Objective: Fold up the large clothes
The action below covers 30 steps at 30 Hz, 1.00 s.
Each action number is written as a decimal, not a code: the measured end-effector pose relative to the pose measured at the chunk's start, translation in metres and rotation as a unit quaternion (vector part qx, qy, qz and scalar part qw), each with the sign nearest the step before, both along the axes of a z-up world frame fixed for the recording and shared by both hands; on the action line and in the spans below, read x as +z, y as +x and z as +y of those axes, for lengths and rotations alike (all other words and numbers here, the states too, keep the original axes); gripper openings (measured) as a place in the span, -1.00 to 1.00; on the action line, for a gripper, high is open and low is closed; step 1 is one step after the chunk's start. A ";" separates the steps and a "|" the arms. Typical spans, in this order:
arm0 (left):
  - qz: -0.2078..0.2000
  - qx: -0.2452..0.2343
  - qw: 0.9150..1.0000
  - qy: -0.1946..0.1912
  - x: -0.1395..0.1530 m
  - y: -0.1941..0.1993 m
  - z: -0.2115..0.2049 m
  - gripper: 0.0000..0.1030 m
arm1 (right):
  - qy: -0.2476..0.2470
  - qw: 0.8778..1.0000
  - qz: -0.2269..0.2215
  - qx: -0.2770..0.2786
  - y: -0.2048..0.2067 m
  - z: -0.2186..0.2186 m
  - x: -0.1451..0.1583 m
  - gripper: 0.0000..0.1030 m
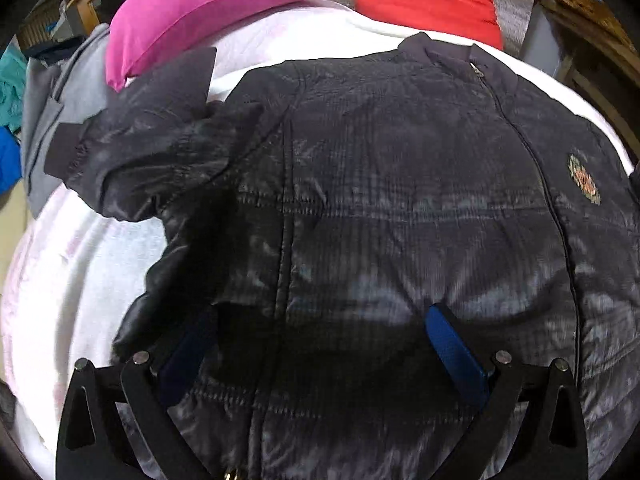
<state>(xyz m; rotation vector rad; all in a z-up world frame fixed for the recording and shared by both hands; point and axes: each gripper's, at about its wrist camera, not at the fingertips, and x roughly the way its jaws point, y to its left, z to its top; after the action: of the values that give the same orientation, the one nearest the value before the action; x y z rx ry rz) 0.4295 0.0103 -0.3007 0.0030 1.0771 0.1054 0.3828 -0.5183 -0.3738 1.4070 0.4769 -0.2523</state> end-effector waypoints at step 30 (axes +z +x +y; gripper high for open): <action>-0.157 0.074 0.984 0.029 0.080 -0.040 0.052 1.00 | -0.192 0.915 -0.088 0.344 0.129 0.289 0.113 -0.29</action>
<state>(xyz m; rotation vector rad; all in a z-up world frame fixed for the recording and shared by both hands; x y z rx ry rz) 0.3892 0.0625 -0.2203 -0.0406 0.7581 0.2622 0.5121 -0.2296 -0.2607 0.8005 0.6981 0.3392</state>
